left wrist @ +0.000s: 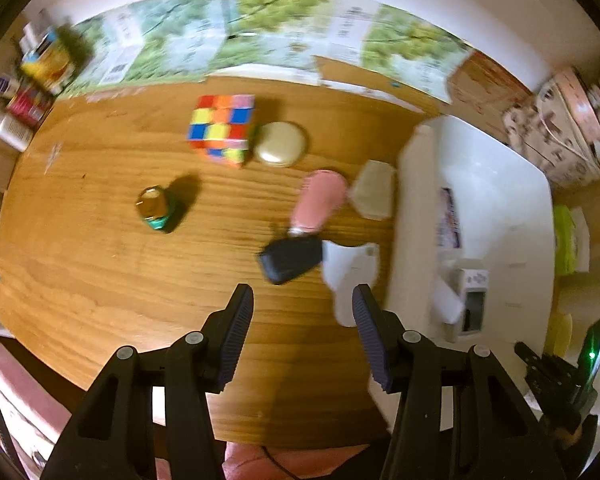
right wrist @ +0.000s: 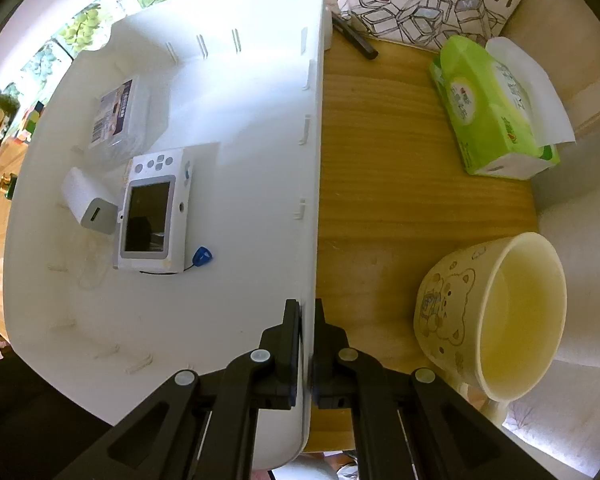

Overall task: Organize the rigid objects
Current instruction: 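Move the left gripper back over the desk toward the green gold-lidded jar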

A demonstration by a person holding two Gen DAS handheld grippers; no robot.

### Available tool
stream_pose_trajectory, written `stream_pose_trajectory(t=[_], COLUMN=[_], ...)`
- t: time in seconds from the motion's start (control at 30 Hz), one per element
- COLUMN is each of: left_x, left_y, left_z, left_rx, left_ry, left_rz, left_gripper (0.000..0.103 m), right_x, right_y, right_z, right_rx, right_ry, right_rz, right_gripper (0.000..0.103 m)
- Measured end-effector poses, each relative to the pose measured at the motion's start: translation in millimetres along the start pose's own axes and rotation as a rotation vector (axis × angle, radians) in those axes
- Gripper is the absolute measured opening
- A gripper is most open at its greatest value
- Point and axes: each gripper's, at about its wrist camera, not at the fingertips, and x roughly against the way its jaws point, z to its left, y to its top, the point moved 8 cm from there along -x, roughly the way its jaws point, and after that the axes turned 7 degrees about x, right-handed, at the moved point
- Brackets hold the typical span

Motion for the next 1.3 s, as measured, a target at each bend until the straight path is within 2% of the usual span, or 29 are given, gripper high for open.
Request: stream_pose_trajectory(t=[0.07, 0.3, 0.57, 0.67, 0.97, 1.3], left_x=[-2, -8, -10, -10, -25, -40], left_y=[2, -4, -4, 0, 22, 49], left_z=[19, 78, 124, 136, 145, 123], left_rx=[0.044, 0.157, 0.209, 0.213, 0.161, -0.041], left_ry=[0.01, 0.004, 0.017, 0.015, 0.0, -0.038], left_rz=[0.004, 0.058, 0.089, 0.091, 0.109, 0.044], left_gripper=[0.061, 0.062, 0.066, 0.072, 0.074, 0.074], right_x=[-1, -3, -8, -9, -8, -10], right_y=[1, 3, 9, 12, 9, 9], right_z=[-2, -9, -24, -29, -29, -31], right_rx=[-0.012, -0.084, -0.149, -0.169, -0.216, -0.25], right_ry=[0.001, -0.003, -0.007, -0.005, -0.015, -0.026], right_rz=[0.003, 0.018, 0.031, 0.031, 0.015, 0.018], right_gripper=[0.004, 0.005, 0.007, 0.007, 0.009, 0.01])
